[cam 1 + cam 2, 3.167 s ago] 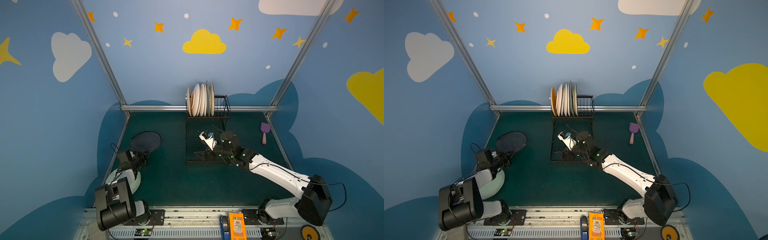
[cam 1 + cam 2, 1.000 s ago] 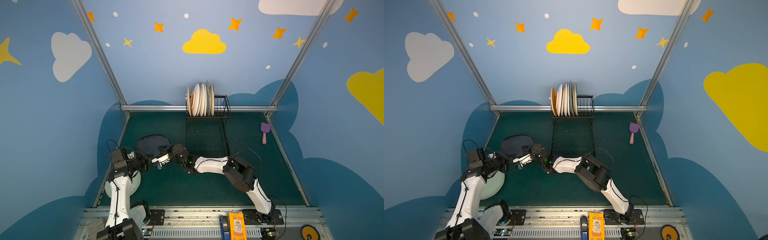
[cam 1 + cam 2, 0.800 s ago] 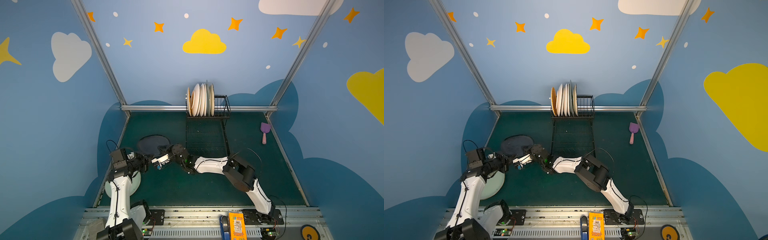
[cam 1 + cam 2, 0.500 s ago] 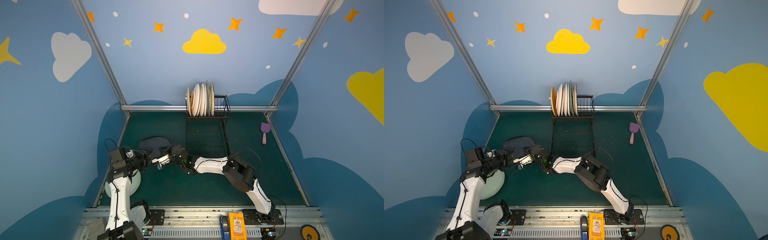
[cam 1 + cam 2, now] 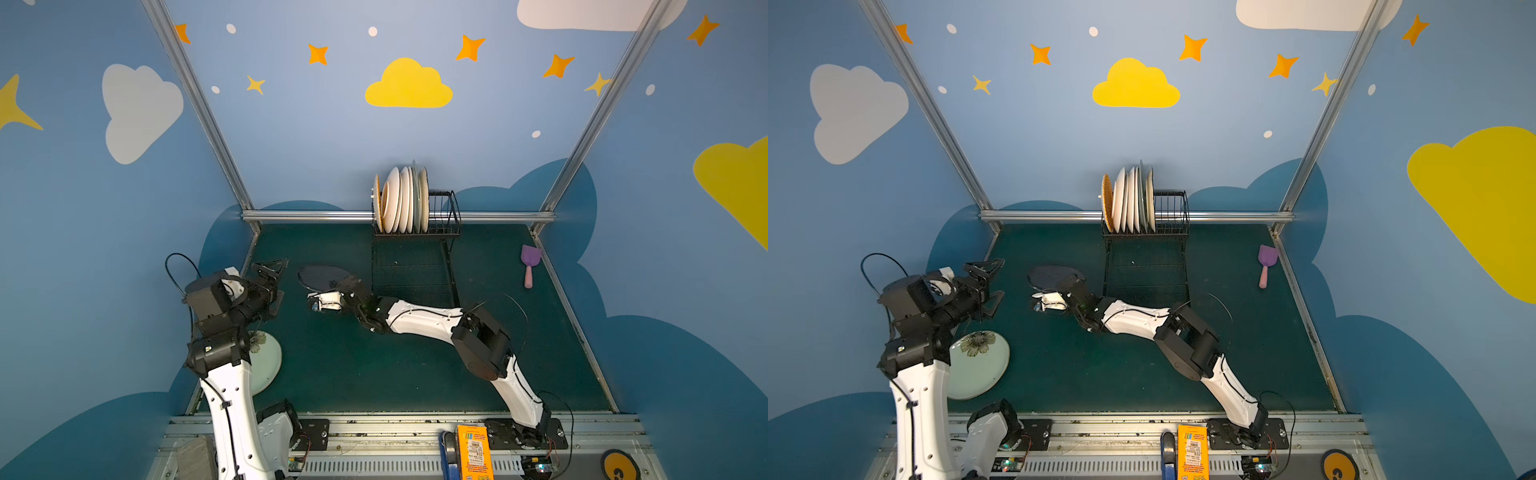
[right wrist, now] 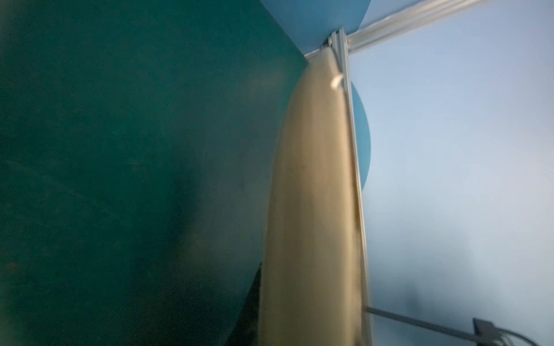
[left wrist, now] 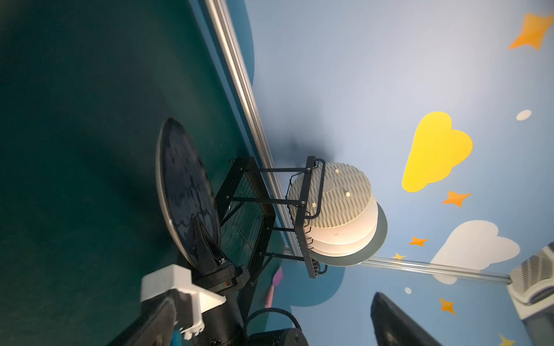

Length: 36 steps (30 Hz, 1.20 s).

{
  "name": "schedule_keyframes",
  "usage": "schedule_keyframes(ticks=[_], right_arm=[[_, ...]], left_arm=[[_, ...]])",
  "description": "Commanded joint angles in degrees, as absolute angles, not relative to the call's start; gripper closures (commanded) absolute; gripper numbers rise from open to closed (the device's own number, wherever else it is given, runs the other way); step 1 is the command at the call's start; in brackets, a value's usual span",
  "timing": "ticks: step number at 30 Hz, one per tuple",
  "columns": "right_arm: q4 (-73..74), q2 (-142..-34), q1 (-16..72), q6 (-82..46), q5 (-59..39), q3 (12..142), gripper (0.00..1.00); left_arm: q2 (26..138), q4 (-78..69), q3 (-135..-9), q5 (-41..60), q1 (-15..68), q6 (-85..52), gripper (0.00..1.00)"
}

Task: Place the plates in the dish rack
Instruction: 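Lift the navy plate with right gripper while left gripper releases and withdraws, then carry the navy plate with right gripper up to the rack slot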

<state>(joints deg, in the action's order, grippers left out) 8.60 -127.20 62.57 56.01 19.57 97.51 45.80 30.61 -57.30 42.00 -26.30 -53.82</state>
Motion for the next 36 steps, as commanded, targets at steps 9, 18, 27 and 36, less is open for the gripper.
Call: schedule_keyframes(ticks=[9, 18, 27, 36], right_arm=[[-13.0, -110.1, 60.1, 24.5, 15.2, 107.7, 1.0], [-28.3, -97.3, 55.8, 6.1, 3.3, 112.2, 1.0], [-35.8, -88.8, 50.1, -5.4, -1.8, 118.6, 1.0], [-38.9, -85.6, 41.8, -13.5, 3.1, 123.0, 1.0]], left_arm=[[42.0, 38.4, -62.6, 29.2, -27.7, -42.0, 0.0], [39.8, 28.6, -55.1, 36.3, -26.4, -41.7, 0.0], [39.6, 16.1, -47.9, 45.0, -22.5, -44.6, 0.0], [41.1, 8.9, -43.9, 43.0, -4.2, -37.4, 0.0]])
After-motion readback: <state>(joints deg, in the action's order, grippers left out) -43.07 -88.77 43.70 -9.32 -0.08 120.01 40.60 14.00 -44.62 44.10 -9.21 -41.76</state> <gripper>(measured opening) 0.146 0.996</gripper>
